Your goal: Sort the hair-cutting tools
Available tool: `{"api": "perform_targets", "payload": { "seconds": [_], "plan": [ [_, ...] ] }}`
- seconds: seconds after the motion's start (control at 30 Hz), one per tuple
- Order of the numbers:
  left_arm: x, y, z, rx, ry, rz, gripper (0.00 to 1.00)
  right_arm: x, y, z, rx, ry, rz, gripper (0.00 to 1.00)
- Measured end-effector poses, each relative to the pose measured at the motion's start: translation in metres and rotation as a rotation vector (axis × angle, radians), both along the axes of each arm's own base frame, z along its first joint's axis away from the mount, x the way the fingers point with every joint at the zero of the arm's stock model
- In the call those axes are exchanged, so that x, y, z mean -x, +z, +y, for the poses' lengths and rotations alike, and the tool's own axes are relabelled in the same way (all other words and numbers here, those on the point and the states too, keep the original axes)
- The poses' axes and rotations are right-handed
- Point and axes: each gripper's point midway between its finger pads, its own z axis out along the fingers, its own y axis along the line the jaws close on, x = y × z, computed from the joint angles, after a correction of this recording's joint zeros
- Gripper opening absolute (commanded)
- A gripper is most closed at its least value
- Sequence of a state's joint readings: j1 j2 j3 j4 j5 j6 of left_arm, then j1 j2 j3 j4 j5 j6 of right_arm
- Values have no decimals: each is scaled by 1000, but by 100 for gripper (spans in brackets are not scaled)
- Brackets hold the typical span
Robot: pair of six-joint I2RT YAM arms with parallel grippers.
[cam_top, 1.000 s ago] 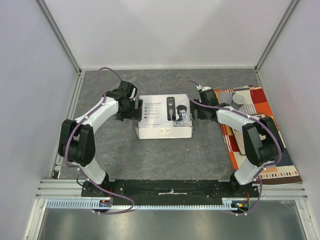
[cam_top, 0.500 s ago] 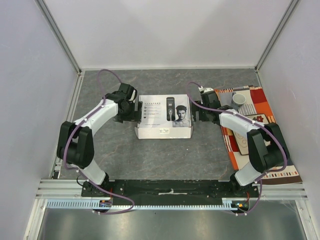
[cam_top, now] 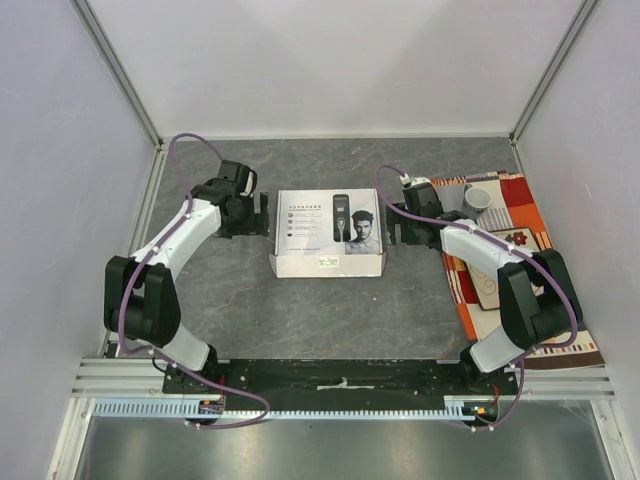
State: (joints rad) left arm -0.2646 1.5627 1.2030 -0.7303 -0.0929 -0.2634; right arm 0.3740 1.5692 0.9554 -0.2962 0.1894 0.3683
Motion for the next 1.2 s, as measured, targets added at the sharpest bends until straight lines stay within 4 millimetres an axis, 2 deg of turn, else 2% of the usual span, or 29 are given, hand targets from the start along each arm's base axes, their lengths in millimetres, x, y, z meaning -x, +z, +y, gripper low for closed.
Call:
{"api": "perform_targets", "payload": {
  "seconds": [0.3,0.6,0.87,1.2],
  "plan": [
    [2,-23,-5,25,-10,77,100,3,-4,1,-9,2,12,98],
    [3,-30,-6,29,-11,96,100,4,-6,9,-43,25,15,98],
    [13,-53,-7,27,-15,169,100,3,-8,12,-53,32,16,98],
    [17,-55,-12,53,-27,184,99,8,-18,15,-67,44,47,98]
  ]
}}
